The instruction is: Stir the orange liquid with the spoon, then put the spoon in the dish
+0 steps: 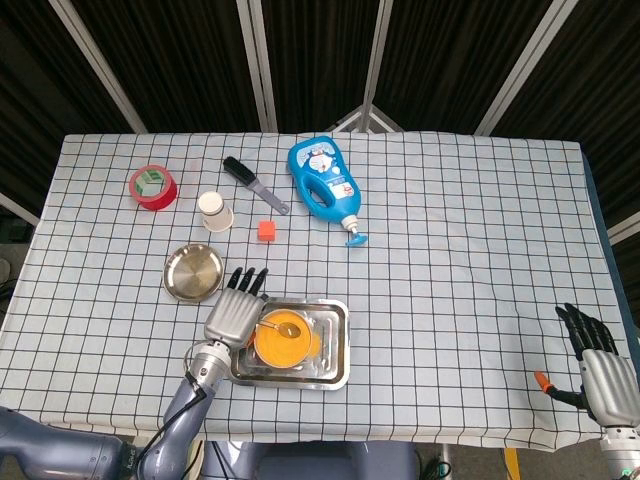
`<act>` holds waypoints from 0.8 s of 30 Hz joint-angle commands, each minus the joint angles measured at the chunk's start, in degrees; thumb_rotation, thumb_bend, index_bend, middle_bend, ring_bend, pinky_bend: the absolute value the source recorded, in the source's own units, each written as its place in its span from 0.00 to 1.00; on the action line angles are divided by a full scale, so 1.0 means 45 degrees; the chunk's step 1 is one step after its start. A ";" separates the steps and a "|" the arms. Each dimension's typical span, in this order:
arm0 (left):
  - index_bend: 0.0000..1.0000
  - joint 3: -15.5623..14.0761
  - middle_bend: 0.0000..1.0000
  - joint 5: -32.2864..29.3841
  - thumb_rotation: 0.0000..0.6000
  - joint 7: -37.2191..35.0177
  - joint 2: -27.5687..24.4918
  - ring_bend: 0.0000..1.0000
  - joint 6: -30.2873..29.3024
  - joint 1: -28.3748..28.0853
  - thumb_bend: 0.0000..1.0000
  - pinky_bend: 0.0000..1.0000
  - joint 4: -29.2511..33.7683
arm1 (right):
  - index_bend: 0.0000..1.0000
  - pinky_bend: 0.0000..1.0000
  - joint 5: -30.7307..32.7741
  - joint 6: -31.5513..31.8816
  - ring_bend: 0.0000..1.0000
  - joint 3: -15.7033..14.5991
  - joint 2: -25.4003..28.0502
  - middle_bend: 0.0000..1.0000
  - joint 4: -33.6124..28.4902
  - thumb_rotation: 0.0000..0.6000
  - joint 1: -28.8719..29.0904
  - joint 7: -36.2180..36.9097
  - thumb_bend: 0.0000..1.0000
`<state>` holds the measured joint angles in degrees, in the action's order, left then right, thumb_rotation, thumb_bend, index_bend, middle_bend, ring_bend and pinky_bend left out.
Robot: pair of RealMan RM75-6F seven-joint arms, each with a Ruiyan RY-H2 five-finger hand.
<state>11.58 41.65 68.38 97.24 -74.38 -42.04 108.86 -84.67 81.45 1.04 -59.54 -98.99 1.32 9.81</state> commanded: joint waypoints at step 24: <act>0.46 -0.0456 1.00 -0.0394 1.00 -0.1350 -0.1676 1.00 0.0344 -0.0336 0.33 1.00 0.1040 | 0.00 0.00 0.0014 -0.0002 0.00 -0.0025 -0.0017 0.00 -0.0046 1.00 -0.0011 -0.0097 0.31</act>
<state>9.74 40.93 61.60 89.12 -72.92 -42.91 113.85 -84.61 81.44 0.93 -59.62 -99.19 1.27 9.38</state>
